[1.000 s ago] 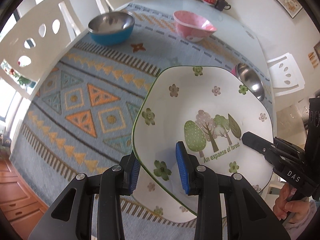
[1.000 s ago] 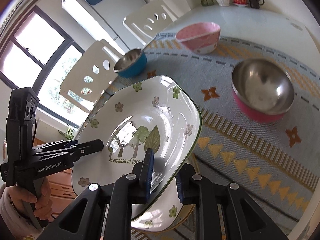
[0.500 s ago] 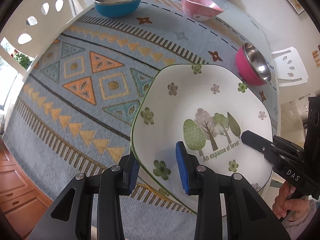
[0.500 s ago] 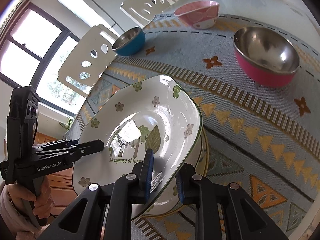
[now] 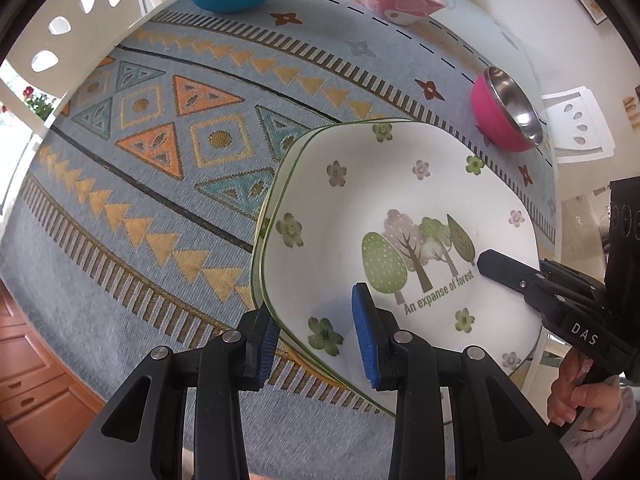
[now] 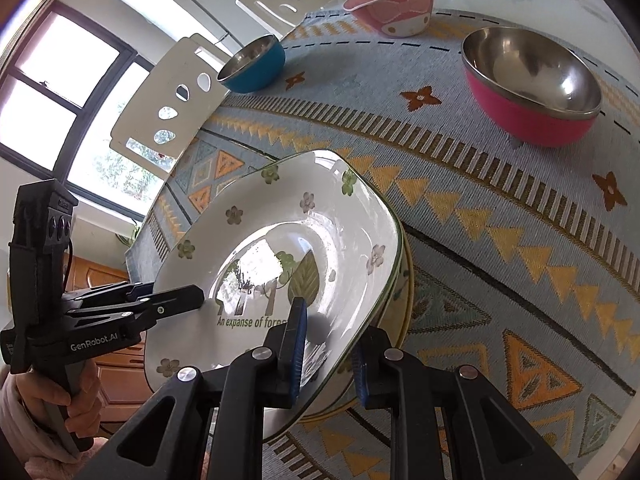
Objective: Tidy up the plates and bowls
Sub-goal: 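Lower the forest-print plate onto the plate stack with both grippers, then open both grippers and raise them off the plate stack, then move both grippers to the rim of the blue steel bowl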
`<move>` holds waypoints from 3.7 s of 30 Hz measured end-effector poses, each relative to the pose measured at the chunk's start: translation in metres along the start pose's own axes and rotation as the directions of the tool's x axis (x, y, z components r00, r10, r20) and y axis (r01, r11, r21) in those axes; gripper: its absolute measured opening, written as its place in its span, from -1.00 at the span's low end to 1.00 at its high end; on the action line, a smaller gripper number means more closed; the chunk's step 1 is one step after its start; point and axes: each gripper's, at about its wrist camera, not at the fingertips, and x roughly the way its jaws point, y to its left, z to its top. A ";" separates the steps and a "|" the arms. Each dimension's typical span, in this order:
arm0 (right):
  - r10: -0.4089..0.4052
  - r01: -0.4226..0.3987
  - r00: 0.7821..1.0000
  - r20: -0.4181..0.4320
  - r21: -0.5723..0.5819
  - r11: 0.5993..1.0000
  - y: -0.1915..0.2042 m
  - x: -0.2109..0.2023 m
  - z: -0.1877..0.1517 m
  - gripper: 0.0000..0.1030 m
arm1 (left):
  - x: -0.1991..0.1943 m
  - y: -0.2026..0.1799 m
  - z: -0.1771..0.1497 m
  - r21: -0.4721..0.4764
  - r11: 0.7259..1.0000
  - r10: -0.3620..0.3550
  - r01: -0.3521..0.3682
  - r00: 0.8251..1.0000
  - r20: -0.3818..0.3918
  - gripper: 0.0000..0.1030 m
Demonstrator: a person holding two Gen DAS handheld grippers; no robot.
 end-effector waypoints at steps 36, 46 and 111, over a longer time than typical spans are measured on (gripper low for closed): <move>-0.128 0.127 0.973 -0.190 -0.018 0.992 -0.005 -0.001 0.022 -0.63 | 0.000 -0.008 0.009 0.030 0.991 0.129 -0.127 0.990 -0.058 -0.30; -0.099 0.109 0.976 -0.194 0.042 0.993 -0.014 0.002 0.019 -0.63 | 0.000 -0.004 0.009 0.011 0.992 0.129 -0.129 0.989 -0.065 -0.30; 0.020 -0.014 0.999 -0.033 0.171 0.985 0.067 -0.007 0.181 0.39 | -0.020 0.081 0.216 0.014 0.996 0.091 -0.092 0.994 0.061 0.16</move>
